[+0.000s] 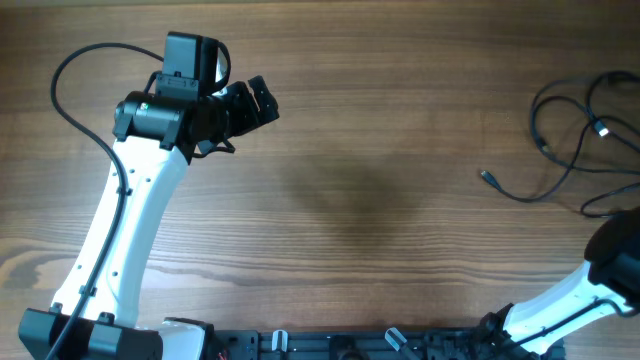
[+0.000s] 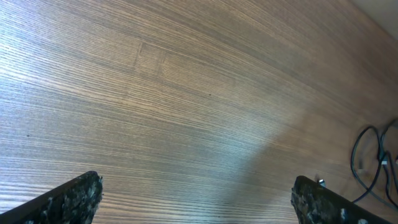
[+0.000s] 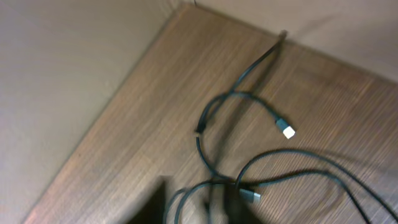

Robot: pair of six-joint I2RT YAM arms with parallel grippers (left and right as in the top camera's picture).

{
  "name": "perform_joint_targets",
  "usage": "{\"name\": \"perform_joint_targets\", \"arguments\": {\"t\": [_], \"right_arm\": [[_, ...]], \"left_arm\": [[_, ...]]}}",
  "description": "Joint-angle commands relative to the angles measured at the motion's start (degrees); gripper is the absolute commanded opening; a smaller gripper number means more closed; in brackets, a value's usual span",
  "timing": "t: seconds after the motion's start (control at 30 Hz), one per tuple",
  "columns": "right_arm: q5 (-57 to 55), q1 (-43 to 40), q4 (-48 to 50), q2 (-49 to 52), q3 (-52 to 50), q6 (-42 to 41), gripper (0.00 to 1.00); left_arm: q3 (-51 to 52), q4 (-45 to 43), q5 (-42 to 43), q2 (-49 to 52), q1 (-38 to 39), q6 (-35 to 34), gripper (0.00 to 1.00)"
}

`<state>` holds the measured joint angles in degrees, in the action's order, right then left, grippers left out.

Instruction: Untangle cables

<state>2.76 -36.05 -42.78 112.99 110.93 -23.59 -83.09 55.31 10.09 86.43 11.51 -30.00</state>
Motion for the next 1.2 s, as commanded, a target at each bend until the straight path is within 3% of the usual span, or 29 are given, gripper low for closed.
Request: {"name": "perform_joint_targets", "arguments": {"t": [0.0, 0.03, 0.27, 0.47, 0.7, 0.87, 0.97, 1.07, 1.17], "right_arm": [[3.98, 0.13, -0.2, 0.31, 0.2, -0.59, 0.92], [3.96, 0.13, -0.66, 0.11, 0.26, -0.85, 0.99], [7.06, 0.2, -7.65, -4.35, 0.28, -0.22, 1.0], [22.23, 3.19, -12.07, -16.09, 0.28, 13.4, 1.0], [22.36, 16.59, -24.9, -28.46, 0.28, 24.65, 1.0], [22.34, 24.15, -30.91, -35.12, 0.28, 25.05, 1.0], [22.38, 24.96, -34.58, -37.35, 0.26, 24.35, 1.0], [22.36, 24.96, -41.13, -37.83, 0.26, 18.01, 1.0], [22.36, 24.96, -41.75, -37.27, 0.26, 17.03, 0.99]], "left_arm": [[-0.5, -0.15, -0.79, 0.63, -0.17, 1.11, 1.0], [-0.5, -0.15, -0.79, 0.63, -0.17, 1.11, 1.0], [-0.5, -0.15, -0.76, 0.63, -0.17, 1.11, 1.0], [-0.5, -0.15, -0.79, 0.63, -0.17, 1.11, 1.0], [-0.5, -0.15, -0.79, 0.63, -0.17, 1.11, 1.0], [-0.5, -0.15, -0.76, 0.63, -0.17, 1.11, 1.0], [-0.5, -0.15, -0.76, 0.63, -0.17, 1.11, 1.0], [-0.5, -0.15, -0.79, 0.63, -0.17, 1.11, 1.0], [-0.5, -0.15, -0.79, 0.63, -0.17, 1.11, 1.0]]}}
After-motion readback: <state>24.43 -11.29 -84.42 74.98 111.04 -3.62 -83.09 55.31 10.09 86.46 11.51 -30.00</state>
